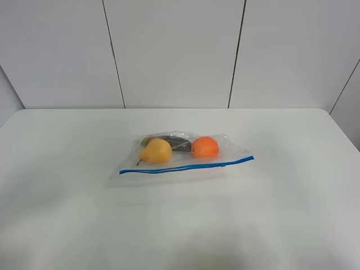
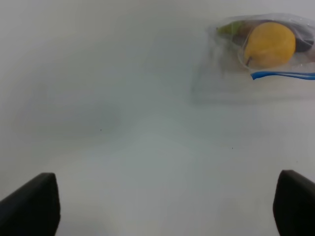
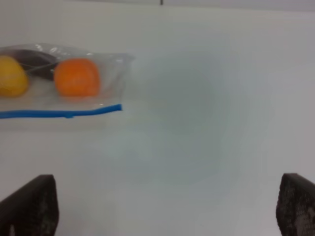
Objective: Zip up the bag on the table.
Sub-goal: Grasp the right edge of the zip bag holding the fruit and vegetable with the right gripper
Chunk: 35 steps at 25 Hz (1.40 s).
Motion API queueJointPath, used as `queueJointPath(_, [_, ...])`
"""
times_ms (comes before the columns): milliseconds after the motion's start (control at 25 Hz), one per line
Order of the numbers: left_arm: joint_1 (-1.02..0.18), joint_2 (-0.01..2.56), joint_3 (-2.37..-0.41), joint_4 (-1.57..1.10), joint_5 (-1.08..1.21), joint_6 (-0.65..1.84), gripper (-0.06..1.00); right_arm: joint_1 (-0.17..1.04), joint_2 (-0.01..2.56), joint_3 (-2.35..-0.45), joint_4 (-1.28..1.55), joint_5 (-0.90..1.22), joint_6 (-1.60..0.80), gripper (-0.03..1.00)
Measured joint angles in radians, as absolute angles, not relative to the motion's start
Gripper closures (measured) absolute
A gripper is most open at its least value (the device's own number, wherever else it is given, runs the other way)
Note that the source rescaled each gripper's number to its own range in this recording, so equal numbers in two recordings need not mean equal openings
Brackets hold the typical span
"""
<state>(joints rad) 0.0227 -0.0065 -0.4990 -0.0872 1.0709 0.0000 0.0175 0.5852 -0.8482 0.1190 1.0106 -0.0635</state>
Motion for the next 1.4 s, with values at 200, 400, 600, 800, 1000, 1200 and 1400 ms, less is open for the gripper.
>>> queueJointPath(200, [0.023, -0.007, -0.499, -0.087, 1.071, 0.000, -0.06, 0.017, 0.949, -1.002, 0.221, 1.011, -0.063, 0.02])
queueJointPath(400, [0.023, -0.007, -0.499, -0.087, 1.071, 0.000, -0.06, 0.017, 1.289, -1.058, 0.306, 0.994, -0.111, 0.03])
queueJointPath(600, [0.023, -0.007, -0.499, -0.087, 1.071, 0.000, -0.06, -0.006, 1.557, -1.061, 0.511, 0.940, -0.262, 0.03])
queueJointPath(800, [0.023, -0.007, -0.499, -0.087, 1.071, 0.000, -0.06, -0.076, 1.734, -1.061, 0.819, 0.926, -0.470, 0.04])
queueJointPath(1000, [0.023, -0.007, -0.499, -0.087, 1.071, 0.000, -0.06, -0.111, 1.880, -1.061, 0.973, 0.972, -0.615, 0.06])
queueJointPath(1200, [0.023, -0.007, -0.499, -0.087, 1.071, 0.000, -0.06, -0.111, 1.982, -1.061, 1.065, 1.025, -0.711, 0.12])
queueJointPath(1400, [0.023, -0.007, -0.499, -0.087, 1.071, 0.000, -0.06, -0.111, 2.001, -1.062, 1.090, 1.029, -0.729, 0.33])
